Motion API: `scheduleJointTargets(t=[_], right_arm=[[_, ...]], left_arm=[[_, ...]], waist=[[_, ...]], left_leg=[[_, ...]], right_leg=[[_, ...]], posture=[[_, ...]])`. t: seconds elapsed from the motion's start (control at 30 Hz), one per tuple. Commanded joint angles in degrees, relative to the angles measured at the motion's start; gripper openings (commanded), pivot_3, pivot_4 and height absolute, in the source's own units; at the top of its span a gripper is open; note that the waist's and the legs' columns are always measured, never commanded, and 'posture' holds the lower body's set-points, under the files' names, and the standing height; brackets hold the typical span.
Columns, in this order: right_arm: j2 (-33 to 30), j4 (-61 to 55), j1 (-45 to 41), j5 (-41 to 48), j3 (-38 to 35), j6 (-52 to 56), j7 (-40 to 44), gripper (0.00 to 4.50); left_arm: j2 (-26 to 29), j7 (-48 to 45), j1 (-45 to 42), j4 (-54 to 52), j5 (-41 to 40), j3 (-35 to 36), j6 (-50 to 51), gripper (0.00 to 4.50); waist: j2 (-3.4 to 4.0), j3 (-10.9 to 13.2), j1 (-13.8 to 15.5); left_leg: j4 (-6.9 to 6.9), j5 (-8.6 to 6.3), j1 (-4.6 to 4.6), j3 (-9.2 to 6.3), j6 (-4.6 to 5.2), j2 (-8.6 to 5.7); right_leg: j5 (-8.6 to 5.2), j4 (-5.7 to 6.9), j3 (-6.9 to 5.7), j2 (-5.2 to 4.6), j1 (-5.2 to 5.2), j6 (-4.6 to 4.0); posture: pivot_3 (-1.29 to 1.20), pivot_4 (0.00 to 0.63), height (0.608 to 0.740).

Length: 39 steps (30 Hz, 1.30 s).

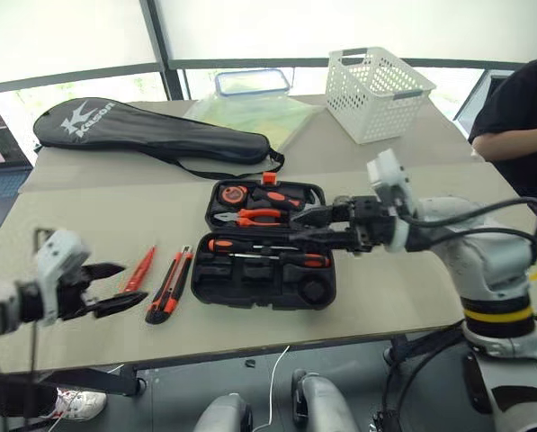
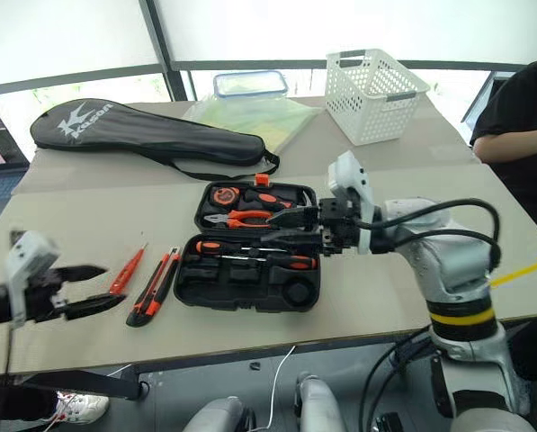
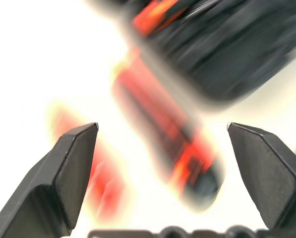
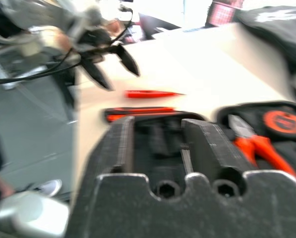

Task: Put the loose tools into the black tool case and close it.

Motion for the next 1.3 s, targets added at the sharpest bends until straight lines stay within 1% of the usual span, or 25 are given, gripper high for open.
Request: scheduleJointTargets(t=[0.03,0.13,0.2,0.27,0.37,0.47,0.53,0.63,0.7,0.87,0.93,0.97,1.1,1.13,1.17,1.3], right_arm=[[-2.22,-4.86,1.16,3.53,-1.81,1.21,-0.25,3.49],[-3.34,-6.22,2.24,4.63,-1.78,1.27,-0.89,4.47],[-3.63,-6.85,2.8,4.96,-1.52,1.12,-1.36,4.47],[-3.78,-7.35,3.22,4.97,-1.12,0.72,-1.9,4.47],[-3.6,-7.97,3.57,5.36,-0.8,0.55,-3.12,4.47],[-3.15,-9.56,4.83,4.99,-0.4,-0.35,-4.98,4.47],[-2.88,-10.32,5.54,4.82,-0.21,-0.72,-6.06,4.47],[-2.64,-11.47,6.36,5.62,-0.34,-0.63,-7.26,4.47],[-2.43,-12.13,6.75,6.19,-0.46,-0.44,-8.05,4.47],[-1.81,-13.27,8.1,6.52,-0.25,-0.5,-9.89,4.47],[-1.73,-13.7,8.4,6.8,-0.13,-0.39,-10.29,4.5],[-1.79,-13.95,8.6,6.99,-0.08,-0.36,-10.33,4.5],[-2.48,-14.55,9.2,7.05,0.24,-1.03,-10.02,4.5],[-2.63,-14.56,9.27,7.0,0.25,-1.13,-9.98,4.5],[-2.89,-14.53,9.39,6.93,0.2,-1.21,-9.85,4.5],[-4.41,-13.78,9.92,8.35,-1.02,0.15,-9.52,4.5]], left_arm=[[-1.23,4.29,4.99,-2.62,2.68,6.47,0.07,4.5],[-0.45,6.11,5.47,-3.63,1.27,6.37,4.24,4.5],[0.55,8.08,1.29,-3.45,-2.0,4.77,11.14,4.5],[1.85,10.9,-5.08,-2.59,-3.73,1.48,17.45,4.5],[4.2,14.66,-13.9,-0.29,-3.34,-5.35,24.77,4.5],[6.64,16.2,-23.21,2.98,-2.1,-15.07,28.77,4.5],[5.95,16.38,-27.97,5.4,-3.46,-18.27,33.14,4.5],[7.83,17.09,-29.5,7.67,1.25,-27.06,28.85,4.5],[7.09,17.42,-31.4,9.51,2.47,-30.2,27.45,4.5],[5.66,17.44,-34.14,14.28,6.75,-38.2,23.52,4.5],[4.9,17.18,-34.59,15.48,7.66,-39.8,22.41,3.97],[4.44,17.04,-34.8,15.9,7.84,-40.21,22.2,3.84],[3.35,16.51,-35.2,16.98,8.88,-41.22,20.95,2.49],[3.2,16.41,-35.28,17.18,9.08,-41.18,20.89,2.33],[2.97,16.44,-35.39,17.7,9.24,-40.84,20.52,1.83],[2.8,15.42,-36.99,20.82,9.24,-38.54,18.44,0.48]], waist=[[0.0,0.0,0.38],[-0.01,-0.01,1.31],[-0.02,-0.01,1.57],[-0.07,-0.02,1.7],[-0.12,-0.06,1.52],[-0.13,-0.06,1.1],[-0.13,-0.06,0.6],[-0.13,-0.06,-0.22],[-0.13,-0.06,-0.38],[-0.14,-0.06,-0.01],[-0.11,-0.08,0.15],[-0.09,-0.09,0.25],[-0.04,-0.12,0.64],[-0.03,-0.13,0.68],[-0.03,-0.13,0.73],[-0.04,-0.14,0.84]], left_leg=[[-0.02,-0.02,0.06,-0.01,0.03,0.01],[-0.01,-0.06,0.18,-0.03,0.11,0.0],[-0.01,-0.09,0.28,-0.09,0.15,0.0],[0.0,-0.09,0.33,-0.14,0.15,-0.01],[-0.01,-0.09,0.43,-0.18,0.14,-0.01],[-0.04,-0.08,0.59,-0.14,0.12,-0.04],[-0.1,-0.08,0.68,-0.08,0.12,-0.04],[-0.36,-0.08,0.78,-0.03,0.1,-0.04],[-0.65,-0.03,0.87,0.05,0.03,-0.03],[-0.7,0.06,0.9,0.03,-0.13,-0.01],[-0.69,0.07,0.98,0.03,-0.13,-0.02],[-0.69,0.07,1.04,0.04,-0.12,-0.03],[-0.7,0.07,1.17,0.03,-0.11,-0.02],[-0.7,0.07,1.19,0.04,-0.11,-0.02],[-0.7,0.07,1.23,0.03,-0.11,-0.02],[-0.71,0.06,1.34,0.03,-0.1,-0.02]], right_leg=[[0.0,-0.05,0.01,0.0,0.07,0.01],[0.0,-0.06,-0.04,0.05,0.34,0.02],[-0.01,-0.11,-0.08,0.04,0.56,0.04],[0.0,-0.12,-0.12,0.04,0.67,0.05],[0.0,-0.13,-0.14,0.07,0.78,0.05],[0.0,-0.12,-0.14,0.08,0.83,0.05],[0.0,-0.01,-0.12,0.09,0.84,0.05],[0.0,0.02,-0.09,0.07,0.8,0.06],[-0.01,-0.14,-0.02,0.06,0.8,0.04],[-0.04,-0.2,-0.05,0.04,0.81,-0.03],[-0.05,-0.22,0.0,-0.01,0.87,-0.04],[-0.05,-0.21,0.05,-0.01,0.9,-0.03],[-0.06,-0.18,0.16,-0.01,1.0,-0.02],[-0.06,-0.15,0.19,-0.01,1.02,-0.02],[-0.06,-0.15,0.25,-0.01,1.05,-0.02],[-0.07,-0.14,0.54,0.02,1.13,-0.01]], posture=[[0.0,0.15,0.74],[0.0,0.15,0.74],[0.0,0.15,0.74],[0.0,0.15,0.74],[0.0,0.15,0.74],[0.0,0.15,0.74],[0.0,0.15,0.74],[0.0,0.15,0.74],[0.0,0.15,0.74],[0.0,0.15,0.74],[0.0,0.15,0.74],[0.0,0.15,0.74],[0.0,0.15,0.74],[0.0,0.15,0.74],[0.0,0.15,0.74],[0.0,0.15,0.74]])
